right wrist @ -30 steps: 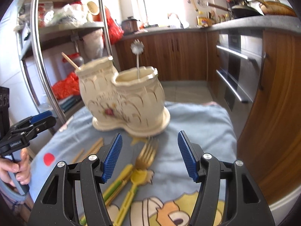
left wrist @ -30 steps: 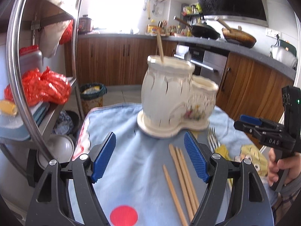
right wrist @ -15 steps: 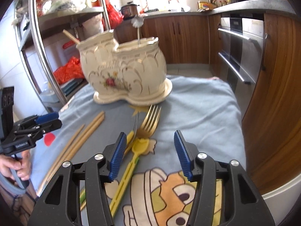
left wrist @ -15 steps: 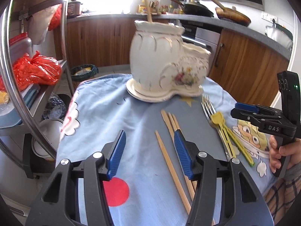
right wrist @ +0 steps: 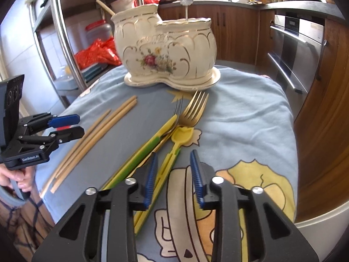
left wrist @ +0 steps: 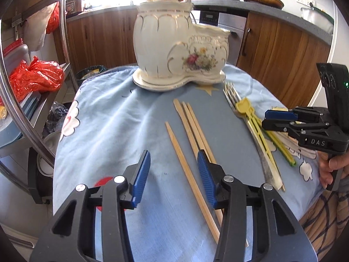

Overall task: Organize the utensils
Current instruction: 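Withdraw both grippers back over the remaining utensils, then grasp the yellow plastic spoon with the right gripper while the left grasps a chopstick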

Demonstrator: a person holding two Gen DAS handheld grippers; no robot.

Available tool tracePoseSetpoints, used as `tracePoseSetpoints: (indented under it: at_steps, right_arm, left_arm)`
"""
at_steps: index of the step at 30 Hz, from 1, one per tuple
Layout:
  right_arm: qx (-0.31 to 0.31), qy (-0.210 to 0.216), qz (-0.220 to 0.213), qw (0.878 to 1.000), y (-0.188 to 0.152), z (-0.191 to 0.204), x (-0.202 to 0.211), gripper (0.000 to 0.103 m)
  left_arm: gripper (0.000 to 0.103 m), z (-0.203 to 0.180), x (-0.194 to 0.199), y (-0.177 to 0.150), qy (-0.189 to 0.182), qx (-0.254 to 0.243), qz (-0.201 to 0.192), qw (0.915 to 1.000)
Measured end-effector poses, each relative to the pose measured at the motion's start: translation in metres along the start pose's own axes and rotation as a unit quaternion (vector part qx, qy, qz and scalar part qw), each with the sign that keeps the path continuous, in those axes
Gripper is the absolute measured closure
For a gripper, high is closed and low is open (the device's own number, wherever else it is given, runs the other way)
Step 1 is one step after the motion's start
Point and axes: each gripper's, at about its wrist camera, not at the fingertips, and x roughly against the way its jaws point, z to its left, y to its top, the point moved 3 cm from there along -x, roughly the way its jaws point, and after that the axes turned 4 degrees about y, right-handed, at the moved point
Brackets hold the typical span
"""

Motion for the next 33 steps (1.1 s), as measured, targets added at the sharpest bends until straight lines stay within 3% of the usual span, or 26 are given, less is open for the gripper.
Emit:
tracePoseSetpoints:
  at_steps: [20,33]
  right_arm:
    - [0.011,0.002,0.030,0.999,-0.001,-0.014,0.002,0.078]
    - [0.040,-0.005,0.112,0.993,0.011,-0.039,0.003,0.078]
  left_arm:
    - [0.081,0.002,-0.003,-0.005,0.009,-0.028,0.028,0.9992]
    - [0.085,0.021,-0.006,0.005,-0.035,-0.061,0.113,0.9911]
